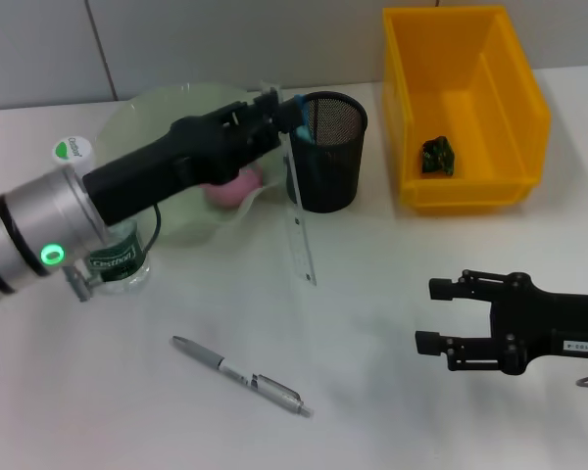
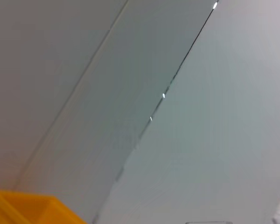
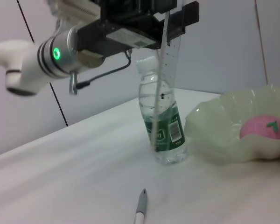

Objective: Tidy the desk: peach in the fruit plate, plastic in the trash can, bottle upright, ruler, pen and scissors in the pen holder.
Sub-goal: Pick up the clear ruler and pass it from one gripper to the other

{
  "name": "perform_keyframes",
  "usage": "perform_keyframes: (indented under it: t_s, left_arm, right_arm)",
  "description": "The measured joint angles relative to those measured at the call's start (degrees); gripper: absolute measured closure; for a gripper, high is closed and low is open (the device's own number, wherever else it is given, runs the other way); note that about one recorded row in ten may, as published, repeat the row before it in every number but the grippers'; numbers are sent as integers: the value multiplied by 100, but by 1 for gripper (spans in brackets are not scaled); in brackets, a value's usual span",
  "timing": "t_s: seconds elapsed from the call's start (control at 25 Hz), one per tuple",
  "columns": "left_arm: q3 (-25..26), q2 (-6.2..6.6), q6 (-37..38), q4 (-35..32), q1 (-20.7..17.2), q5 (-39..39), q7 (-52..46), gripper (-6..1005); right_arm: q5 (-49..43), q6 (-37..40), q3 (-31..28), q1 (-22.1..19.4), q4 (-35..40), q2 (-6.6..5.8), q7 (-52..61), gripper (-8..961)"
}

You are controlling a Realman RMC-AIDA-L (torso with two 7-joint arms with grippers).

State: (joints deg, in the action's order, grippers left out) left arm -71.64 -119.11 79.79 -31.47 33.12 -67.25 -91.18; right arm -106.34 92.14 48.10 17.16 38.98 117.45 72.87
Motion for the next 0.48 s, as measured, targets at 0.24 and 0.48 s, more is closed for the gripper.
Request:
perform_keyframes:
  t_s: [0.24, 0.48]
  left_arm:
    - [-1760, -4, -42, 660, -356, 2451, 2683, 610]
    - [-3447, -7, -423, 640, -533, 4480, 4301, 610]
  right_arm:
    - [17, -54, -25, 57, -205, 68, -108, 164]
    - [70, -99, -54, 80, -408, 160, -262, 164]
